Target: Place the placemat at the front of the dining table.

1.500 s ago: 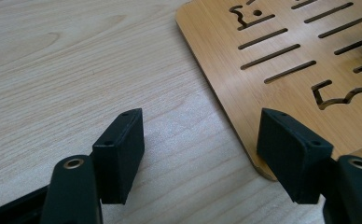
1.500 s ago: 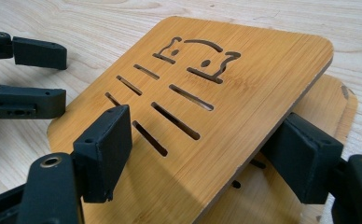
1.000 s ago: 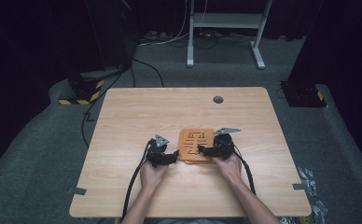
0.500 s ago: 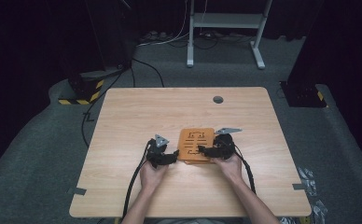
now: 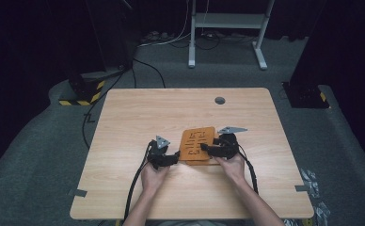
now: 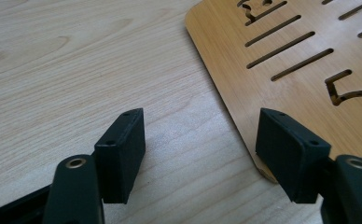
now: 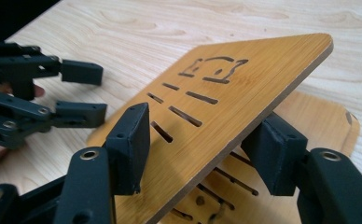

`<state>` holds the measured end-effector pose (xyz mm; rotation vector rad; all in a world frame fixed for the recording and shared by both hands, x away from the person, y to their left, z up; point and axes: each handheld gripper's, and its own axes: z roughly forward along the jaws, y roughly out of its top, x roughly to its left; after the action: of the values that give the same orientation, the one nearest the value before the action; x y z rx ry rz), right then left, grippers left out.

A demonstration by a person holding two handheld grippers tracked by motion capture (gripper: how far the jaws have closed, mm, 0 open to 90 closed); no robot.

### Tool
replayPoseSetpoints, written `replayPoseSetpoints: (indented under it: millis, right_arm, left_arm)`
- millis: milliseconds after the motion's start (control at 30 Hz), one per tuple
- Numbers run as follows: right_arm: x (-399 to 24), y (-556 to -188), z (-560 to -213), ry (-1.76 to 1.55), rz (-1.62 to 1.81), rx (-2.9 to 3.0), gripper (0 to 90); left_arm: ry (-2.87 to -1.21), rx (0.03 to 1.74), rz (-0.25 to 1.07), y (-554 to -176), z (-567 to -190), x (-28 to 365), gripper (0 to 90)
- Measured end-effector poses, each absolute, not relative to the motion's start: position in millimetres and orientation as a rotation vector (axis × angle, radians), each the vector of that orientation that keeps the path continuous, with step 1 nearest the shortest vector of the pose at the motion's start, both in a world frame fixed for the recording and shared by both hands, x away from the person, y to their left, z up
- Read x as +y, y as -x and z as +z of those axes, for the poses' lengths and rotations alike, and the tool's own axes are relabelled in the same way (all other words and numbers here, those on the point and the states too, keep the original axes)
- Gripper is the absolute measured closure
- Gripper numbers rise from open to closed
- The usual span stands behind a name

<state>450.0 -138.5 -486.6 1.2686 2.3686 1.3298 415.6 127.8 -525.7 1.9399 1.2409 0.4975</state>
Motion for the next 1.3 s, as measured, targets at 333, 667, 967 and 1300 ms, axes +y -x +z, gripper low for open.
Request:
replayPoseSetpoints:
  millis: [333,667,967,1300]
  right_arm:
    - [-131,-450,-478,-1.277,1.316,2.357,44.7]
    - [-121,-452,-471,-1.259,1.328,2.379,49.2]
    - [-104,-452,-466,-1.234,1.308,2.394,54.6]
    - [-93,-450,-463,-1.199,1.295,2.402,57.2]
  left_arm:
    - [-1.948,1.237,0.507,-415,-526,127,34.0]
    - [-2.000,1.223,0.539,-415,-526,121,33.8]
    - [-2.002,1.221,0.541,-415,-526,121,33.6]
    - [-2.002,1.221,0.540,-415,-526,121,33.4]
